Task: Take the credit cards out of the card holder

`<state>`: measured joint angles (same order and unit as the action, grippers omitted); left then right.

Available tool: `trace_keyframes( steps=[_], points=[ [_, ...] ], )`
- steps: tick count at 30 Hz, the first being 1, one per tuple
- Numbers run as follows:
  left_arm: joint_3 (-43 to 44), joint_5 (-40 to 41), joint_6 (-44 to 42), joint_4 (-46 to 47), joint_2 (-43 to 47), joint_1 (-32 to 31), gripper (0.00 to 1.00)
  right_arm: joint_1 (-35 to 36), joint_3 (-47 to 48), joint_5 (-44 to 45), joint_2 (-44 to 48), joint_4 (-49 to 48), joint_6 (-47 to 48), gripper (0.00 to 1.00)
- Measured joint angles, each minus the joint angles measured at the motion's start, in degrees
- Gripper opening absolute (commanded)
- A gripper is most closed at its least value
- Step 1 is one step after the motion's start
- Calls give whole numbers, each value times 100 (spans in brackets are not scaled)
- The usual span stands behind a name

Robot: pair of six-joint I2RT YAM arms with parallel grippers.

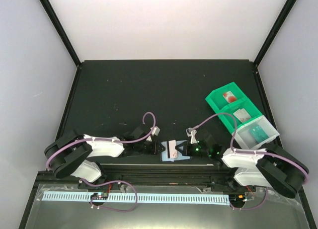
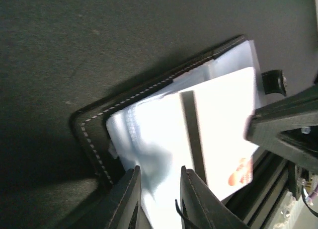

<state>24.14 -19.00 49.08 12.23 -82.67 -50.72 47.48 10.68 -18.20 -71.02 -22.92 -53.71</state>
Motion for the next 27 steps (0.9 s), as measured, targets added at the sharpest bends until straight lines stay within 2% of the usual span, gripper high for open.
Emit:
trace_keyframes(
  steps=[3,6,12,15,22,27],
  points=[
    [0,70,0,-76,7,0,24,2,0,170,396,345,76,1],
    [0,87,7,-114,46,0,29,0,0,391,798,730,168,1],
    [15,90,68,-446,424,0,50,0,57,887,1574,1482,516,1],
    [144,81,138,-645,750,0,57,0,94,1095,2022,1696,763,1],
    [275,74,356,-684,1366,0,62,0,870,1762,2430,2695,1346,1],
    [275,57,546,-804,1792,0,71,0,1150,1926,2573,2761,1928,1]
  ],
)
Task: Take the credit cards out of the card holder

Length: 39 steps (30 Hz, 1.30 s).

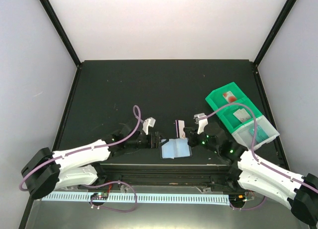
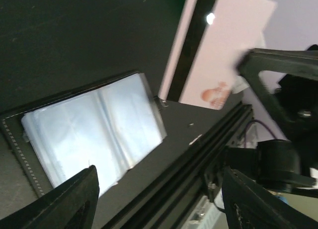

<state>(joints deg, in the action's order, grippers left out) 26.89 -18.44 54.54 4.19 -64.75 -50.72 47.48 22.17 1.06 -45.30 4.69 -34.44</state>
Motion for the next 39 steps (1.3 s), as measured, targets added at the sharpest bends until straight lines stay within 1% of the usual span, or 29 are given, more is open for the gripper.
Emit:
trace_keyframes(
  steps=[6,8,10,14,17,21,26,30,34,39],
  points=[
    [63,-118,350,-166,645,0,75,20,-4,-20,-234,-448,1005,1],
    [131,-179,516,-195,778,0,73,46,-31,-46,-221,-673,1390,1],
    [160,-271,710,-160,876,0,70,72,-177,-133,-57,-1047,1805,1],
    [160,-527,1082,33,968,0,68,111,-732,-365,494,-1840,2634,1],
    [160,-669,1351,212,970,0,68,155,-1021,-468,774,-2162,3195,1],
    [151,-769,1777,560,981,0,70,249,-1099,-415,868,-2396,3864,1],
    [-68,-844,2374,1355,1016,0,71,667,-1300,-44,883,-2787,4566,1],
    [-289,-879,2736,1722,1012,0,71,1266,-1338,553,632,-2990,5093,1],
    [-369,-874,2909,1917,1012,0,66,1838,-1338,1204,348,-3189,5576,1],
    [-619,-828,3147,2122,1012,2,58,2365,-1338,1871,164,-3414,6083,1]
  ],
)
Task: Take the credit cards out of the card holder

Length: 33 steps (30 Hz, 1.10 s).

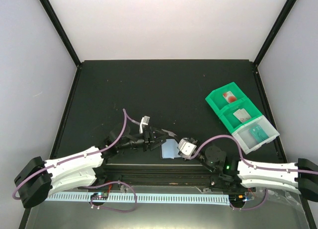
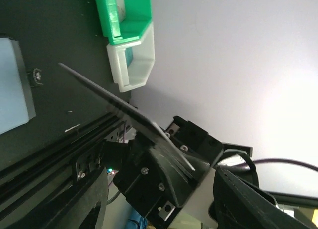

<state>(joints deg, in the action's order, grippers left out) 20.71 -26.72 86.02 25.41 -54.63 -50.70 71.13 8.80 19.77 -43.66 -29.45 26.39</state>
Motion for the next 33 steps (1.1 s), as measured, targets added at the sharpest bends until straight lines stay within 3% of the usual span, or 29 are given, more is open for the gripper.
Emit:
trace_keyframes(
  steps=[6,14,19,24,30,33],
  points=[
    [-332,114,254,186,44,39,54,487,0,656,-162,-240,544,1],
    [-413,205,372,210,243,74,56,859,26,1147,-741,-527,1036,1],
    [-420,208,389,210,293,87,48,1054,105,1394,-1062,-634,1222,1],
    [-544,212,433,203,293,114,35,1231,120,1620,-1126,-809,1388,1],
    [-621,229,492,205,306,125,3,1384,157,1805,-1224,-868,1558,2],
    [-623,227,466,208,337,125,2,1440,168,1880,-1292,-868,1589,12]
  ],
)
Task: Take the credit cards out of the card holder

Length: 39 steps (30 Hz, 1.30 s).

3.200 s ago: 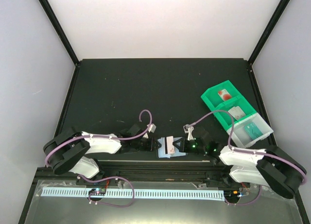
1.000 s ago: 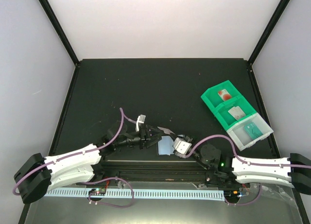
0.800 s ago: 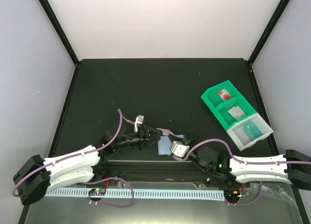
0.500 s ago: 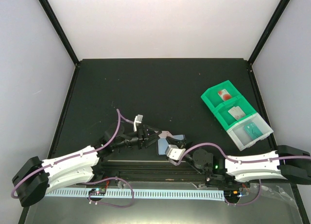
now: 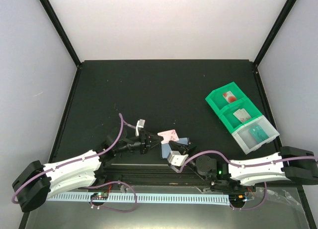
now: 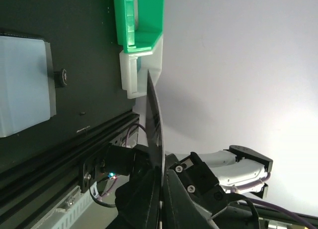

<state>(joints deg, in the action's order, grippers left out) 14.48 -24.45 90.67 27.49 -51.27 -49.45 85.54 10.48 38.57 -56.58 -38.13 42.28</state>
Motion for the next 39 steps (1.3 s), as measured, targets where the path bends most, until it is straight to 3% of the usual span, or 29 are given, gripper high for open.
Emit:
trace_keyframes(
  steps=[6,12,18,23,27,31,34,39],
  points=[
    [-94,0,-76,-9,17,52,2,44,103,-13,205,297,-356,29],
    [-175,138,-514,-203,175,140,2,57,433,-118,1268,1519,-1506,51],
    [-175,525,-1491,-715,448,149,2,17,1279,-101,2238,3110,-3405,54],
    [-175,691,-2483,-953,754,149,2,-249,2111,-385,2240,4227,-4559,54],
    [-175,619,-3095,-1008,933,151,2,-844,2457,-1139,2017,4861,-5287,54],
    [-175,385,-3512,-1029,1001,151,2,-1945,2507,-2559,1749,5211,-6013,54],
    [-173,111,-3720,-1023,1001,151,2,-2649,2369,-3626,1668,5213,-6474,54],
    [-173,-321,-3921,-940,1001,151,2,-3211,1956,-5001,1617,4881,-7117,50]
  ],
)
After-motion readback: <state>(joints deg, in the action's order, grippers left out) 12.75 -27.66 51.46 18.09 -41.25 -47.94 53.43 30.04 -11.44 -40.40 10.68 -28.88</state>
